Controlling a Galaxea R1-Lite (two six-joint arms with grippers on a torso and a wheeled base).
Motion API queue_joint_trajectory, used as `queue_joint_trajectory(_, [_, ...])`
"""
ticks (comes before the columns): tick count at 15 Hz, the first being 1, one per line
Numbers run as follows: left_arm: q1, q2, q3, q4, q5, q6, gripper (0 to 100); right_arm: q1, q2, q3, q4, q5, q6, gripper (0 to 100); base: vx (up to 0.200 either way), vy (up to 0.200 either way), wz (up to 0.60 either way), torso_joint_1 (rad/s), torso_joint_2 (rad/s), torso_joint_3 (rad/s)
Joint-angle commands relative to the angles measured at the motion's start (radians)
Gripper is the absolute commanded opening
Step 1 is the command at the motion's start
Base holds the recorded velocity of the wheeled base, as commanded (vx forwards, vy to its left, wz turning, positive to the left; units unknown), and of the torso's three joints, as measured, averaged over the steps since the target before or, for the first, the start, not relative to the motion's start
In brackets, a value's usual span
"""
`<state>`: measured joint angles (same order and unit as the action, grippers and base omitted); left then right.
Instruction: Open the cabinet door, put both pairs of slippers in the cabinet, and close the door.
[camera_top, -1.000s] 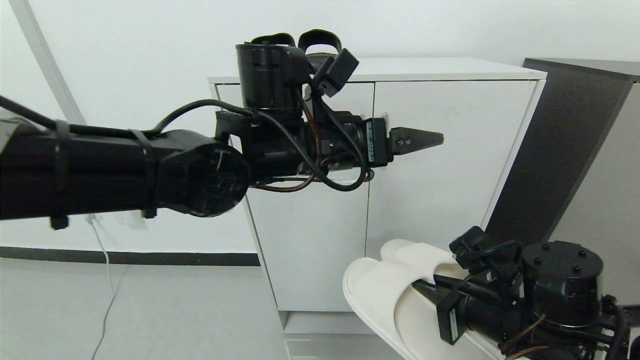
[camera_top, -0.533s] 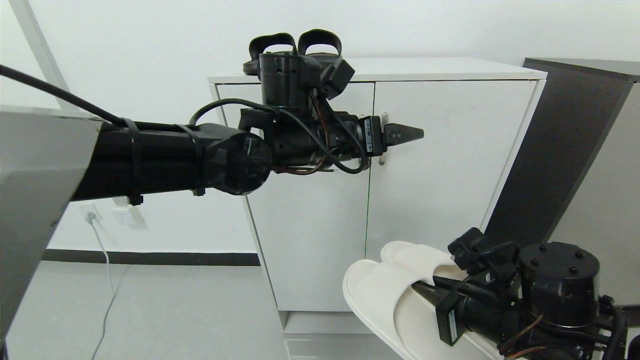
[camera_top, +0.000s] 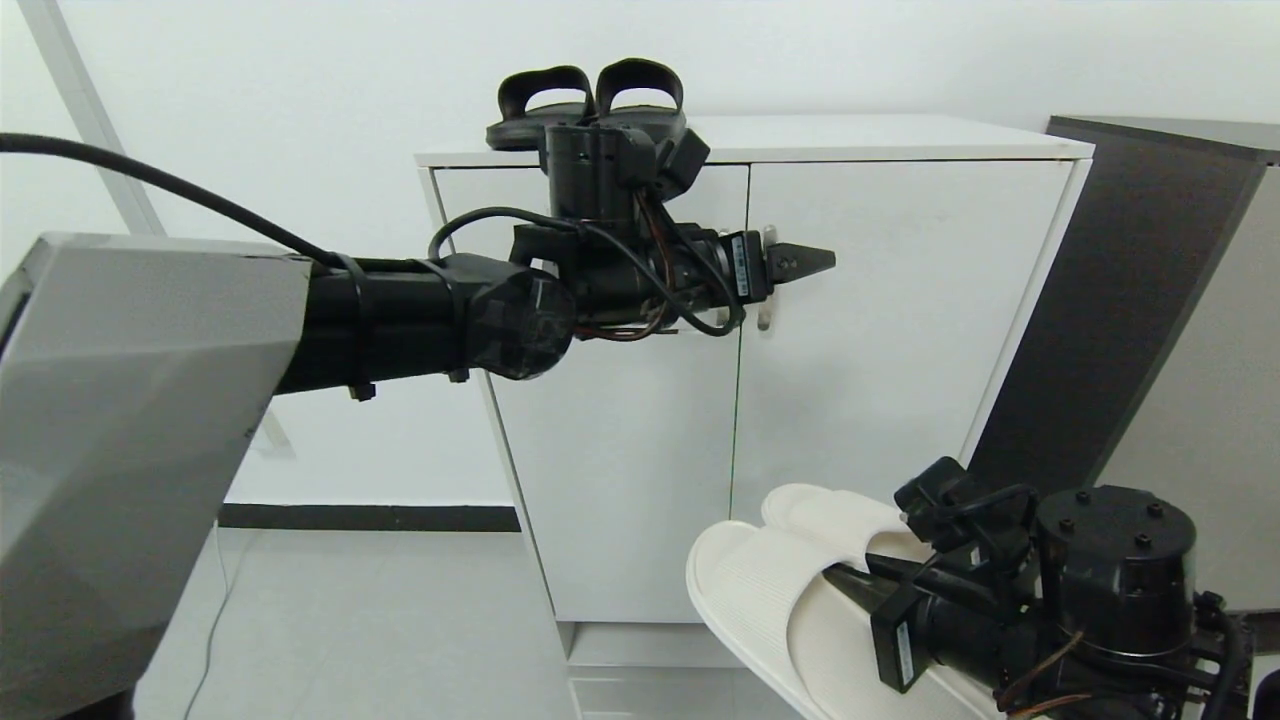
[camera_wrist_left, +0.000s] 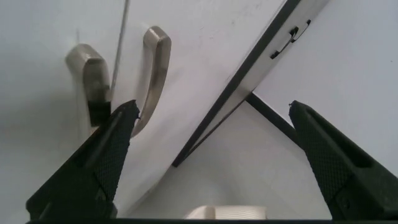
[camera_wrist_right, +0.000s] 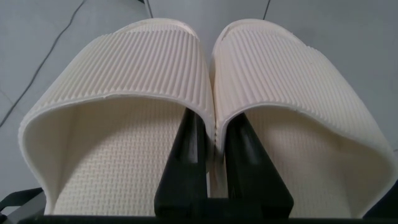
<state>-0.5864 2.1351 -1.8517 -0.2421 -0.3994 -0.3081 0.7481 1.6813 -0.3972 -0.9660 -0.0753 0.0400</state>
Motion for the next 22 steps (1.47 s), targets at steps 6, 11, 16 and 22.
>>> queue_joint_trajectory(6, [-0.010,0.077,-0.116,0.046,0.010,-0.002,100,0.000,0.017,0.001,0.000,0.000,0.000,0,0.000,0.000,0.00,0.000,0.00,0.000])
queue_joint_trajectory(11, [-0.010,0.062,-0.095,0.046,0.017,-0.028,0,0.008,0.011,0.012,0.000,0.003,0.000,0,0.000,0.000,0.00,0.000,0.00,0.000])
queue_joint_trajectory(16, [-0.024,-0.044,0.052,0.037,0.011,-0.028,0,0.037,-0.015,0.049,0.000,0.037,0.001,0,0.000,0.000,0.00,0.000,0.00,0.000])
queue_joint_trajectory(22, [-0.070,-0.173,0.227,0.006,0.011,-0.023,0,0.071,-0.074,0.087,0.001,0.120,-0.002,0,0.000,0.000,0.00,0.000,0.00,0.000])
